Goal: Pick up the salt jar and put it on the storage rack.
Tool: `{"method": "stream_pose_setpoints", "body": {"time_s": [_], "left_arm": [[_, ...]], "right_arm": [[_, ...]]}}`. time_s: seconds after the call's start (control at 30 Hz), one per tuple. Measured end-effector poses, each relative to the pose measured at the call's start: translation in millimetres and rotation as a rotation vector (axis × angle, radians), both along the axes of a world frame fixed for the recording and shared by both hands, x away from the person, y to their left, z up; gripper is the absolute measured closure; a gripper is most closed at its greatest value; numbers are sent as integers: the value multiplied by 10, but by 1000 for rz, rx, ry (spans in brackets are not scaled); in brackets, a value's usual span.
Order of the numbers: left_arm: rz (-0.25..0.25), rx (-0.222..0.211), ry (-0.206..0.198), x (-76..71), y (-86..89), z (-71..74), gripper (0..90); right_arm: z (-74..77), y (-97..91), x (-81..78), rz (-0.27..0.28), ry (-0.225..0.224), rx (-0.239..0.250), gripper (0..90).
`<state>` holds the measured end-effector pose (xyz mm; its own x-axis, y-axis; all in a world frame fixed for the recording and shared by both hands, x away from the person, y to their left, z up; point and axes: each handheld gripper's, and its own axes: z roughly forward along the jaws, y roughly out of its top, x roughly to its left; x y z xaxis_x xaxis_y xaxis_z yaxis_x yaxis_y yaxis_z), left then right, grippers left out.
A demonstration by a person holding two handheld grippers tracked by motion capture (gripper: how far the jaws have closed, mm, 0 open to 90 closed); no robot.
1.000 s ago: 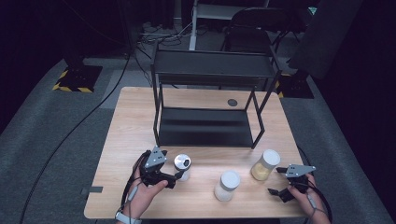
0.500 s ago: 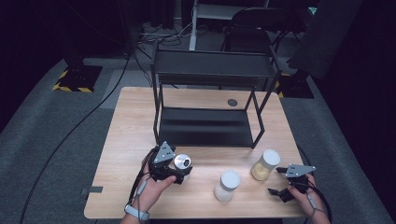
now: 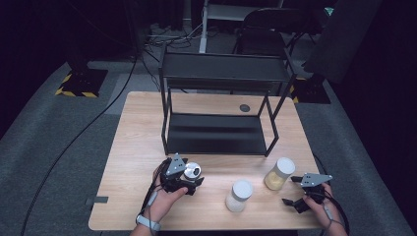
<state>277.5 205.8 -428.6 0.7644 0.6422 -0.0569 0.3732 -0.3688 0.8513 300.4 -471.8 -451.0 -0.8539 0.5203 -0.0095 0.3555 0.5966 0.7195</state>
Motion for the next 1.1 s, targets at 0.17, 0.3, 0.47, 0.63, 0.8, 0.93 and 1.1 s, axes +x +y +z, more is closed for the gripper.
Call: {"method": "stream_pose_setpoints", "body": {"time_s": [0.17, 0.3, 0.47, 0.63, 0.8, 0.93, 1.1], "left_arm": [[-6, 31, 23, 29, -34, -41, 111], [0, 58, 26, 31, -76, -43, 118], [13, 83, 43, 61, -147, -59, 118], [-2, 55, 72, 89, -113, -138, 246], [-4, 61, 54, 62, -114, -153, 291], [-5, 72, 43, 49, -128, -145, 295], [-7, 82, 32, 61, -126, -71, 297]], "right_arm": [[0, 0, -1, 0, 0, 0, 0], [0, 0, 0, 0, 0, 0, 0], [0, 0, 0, 0, 0, 0, 0], [0, 0, 0, 0, 0, 0, 0], [0, 0, 0, 0, 0, 0, 0], [0, 0, 0, 0, 0, 0, 0], [0, 0, 1, 0, 0, 0, 0]]}}
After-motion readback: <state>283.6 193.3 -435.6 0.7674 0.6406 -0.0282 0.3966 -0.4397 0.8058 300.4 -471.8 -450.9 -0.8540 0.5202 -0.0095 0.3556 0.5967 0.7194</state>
